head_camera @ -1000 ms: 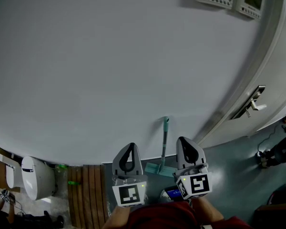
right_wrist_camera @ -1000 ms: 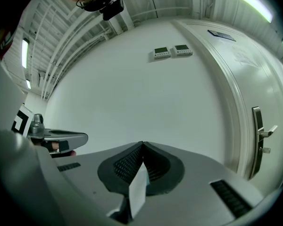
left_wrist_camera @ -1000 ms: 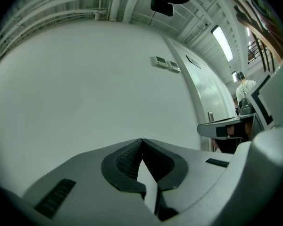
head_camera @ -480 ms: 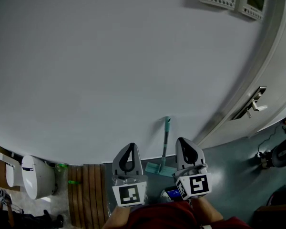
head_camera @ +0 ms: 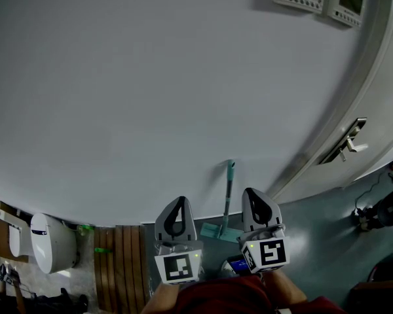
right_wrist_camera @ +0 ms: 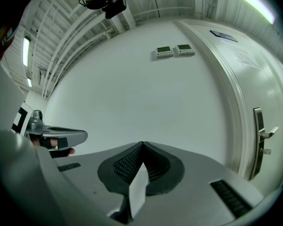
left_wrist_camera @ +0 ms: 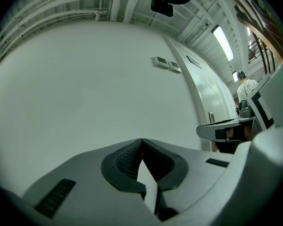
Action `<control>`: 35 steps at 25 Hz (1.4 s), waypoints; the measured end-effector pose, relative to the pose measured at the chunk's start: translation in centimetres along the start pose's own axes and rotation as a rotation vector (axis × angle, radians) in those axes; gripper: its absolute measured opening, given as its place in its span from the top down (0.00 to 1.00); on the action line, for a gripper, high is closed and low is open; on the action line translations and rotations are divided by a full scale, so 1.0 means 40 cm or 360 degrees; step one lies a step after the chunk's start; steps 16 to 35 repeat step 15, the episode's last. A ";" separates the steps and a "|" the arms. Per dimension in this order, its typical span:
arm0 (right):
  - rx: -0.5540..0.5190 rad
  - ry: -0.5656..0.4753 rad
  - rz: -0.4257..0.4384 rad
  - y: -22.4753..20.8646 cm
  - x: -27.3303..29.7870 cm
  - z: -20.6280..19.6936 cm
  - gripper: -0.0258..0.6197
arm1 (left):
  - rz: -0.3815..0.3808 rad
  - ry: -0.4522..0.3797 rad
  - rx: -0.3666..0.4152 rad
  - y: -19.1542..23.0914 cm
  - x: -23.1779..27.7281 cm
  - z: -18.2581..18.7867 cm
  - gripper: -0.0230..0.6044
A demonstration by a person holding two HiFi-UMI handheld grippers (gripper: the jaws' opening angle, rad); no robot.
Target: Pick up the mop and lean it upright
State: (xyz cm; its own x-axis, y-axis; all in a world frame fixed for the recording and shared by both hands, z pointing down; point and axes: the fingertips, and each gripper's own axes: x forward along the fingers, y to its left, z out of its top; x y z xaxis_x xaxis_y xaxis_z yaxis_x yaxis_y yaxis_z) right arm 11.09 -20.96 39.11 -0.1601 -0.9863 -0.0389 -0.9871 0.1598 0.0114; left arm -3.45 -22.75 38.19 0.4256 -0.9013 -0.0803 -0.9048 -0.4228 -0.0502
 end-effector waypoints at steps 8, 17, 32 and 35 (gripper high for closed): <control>-0.0002 -0.0018 -0.0004 0.000 0.001 0.008 0.93 | -0.0006 -0.0009 0.0002 -0.004 -0.009 0.004 0.94; -0.0003 -0.0016 -0.0009 -0.001 -0.003 0.010 0.93 | -0.0009 -0.0015 0.0008 -0.006 -0.013 0.009 0.94; -0.0003 -0.0016 -0.0009 -0.001 -0.003 0.010 0.93 | -0.0009 -0.0015 0.0008 -0.006 -0.013 0.009 0.94; -0.0003 -0.0016 -0.0009 -0.001 -0.003 0.010 0.93 | -0.0009 -0.0015 0.0008 -0.006 -0.013 0.009 0.94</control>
